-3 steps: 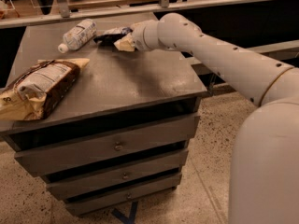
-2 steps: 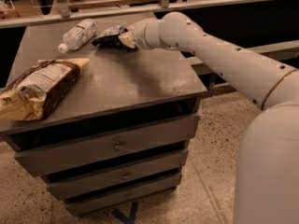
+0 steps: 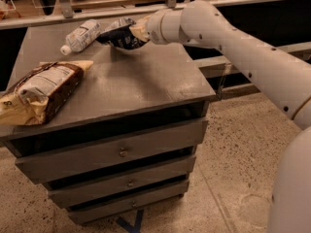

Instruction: Move blue chip bag near brown chip bag

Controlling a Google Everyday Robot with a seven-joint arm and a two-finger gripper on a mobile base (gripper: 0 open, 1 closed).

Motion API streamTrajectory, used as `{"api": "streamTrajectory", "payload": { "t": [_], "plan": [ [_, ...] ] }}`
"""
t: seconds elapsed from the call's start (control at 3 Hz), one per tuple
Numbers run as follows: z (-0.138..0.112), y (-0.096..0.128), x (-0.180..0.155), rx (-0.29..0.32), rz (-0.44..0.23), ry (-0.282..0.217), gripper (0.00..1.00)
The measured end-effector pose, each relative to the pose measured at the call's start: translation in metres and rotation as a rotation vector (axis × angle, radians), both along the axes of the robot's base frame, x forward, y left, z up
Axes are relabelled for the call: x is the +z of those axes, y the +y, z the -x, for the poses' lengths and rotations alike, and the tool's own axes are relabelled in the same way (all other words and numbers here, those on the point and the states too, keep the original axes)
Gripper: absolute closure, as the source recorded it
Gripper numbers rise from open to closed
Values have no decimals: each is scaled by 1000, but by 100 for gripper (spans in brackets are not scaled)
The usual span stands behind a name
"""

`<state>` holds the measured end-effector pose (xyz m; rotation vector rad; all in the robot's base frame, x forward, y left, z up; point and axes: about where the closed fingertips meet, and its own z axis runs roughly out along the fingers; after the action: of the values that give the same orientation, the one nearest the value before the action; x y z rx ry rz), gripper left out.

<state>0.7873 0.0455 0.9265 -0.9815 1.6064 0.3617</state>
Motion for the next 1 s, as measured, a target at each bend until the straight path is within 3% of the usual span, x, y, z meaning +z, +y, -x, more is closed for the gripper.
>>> {"api": "streamTrajectory", "payload": {
  "t": [0.67, 1.0],
  "plan": [
    [51, -25, 32, 47, -52, 93, 100],
    [81, -27, 37, 71, -71, 159, 100]
  ]
}}
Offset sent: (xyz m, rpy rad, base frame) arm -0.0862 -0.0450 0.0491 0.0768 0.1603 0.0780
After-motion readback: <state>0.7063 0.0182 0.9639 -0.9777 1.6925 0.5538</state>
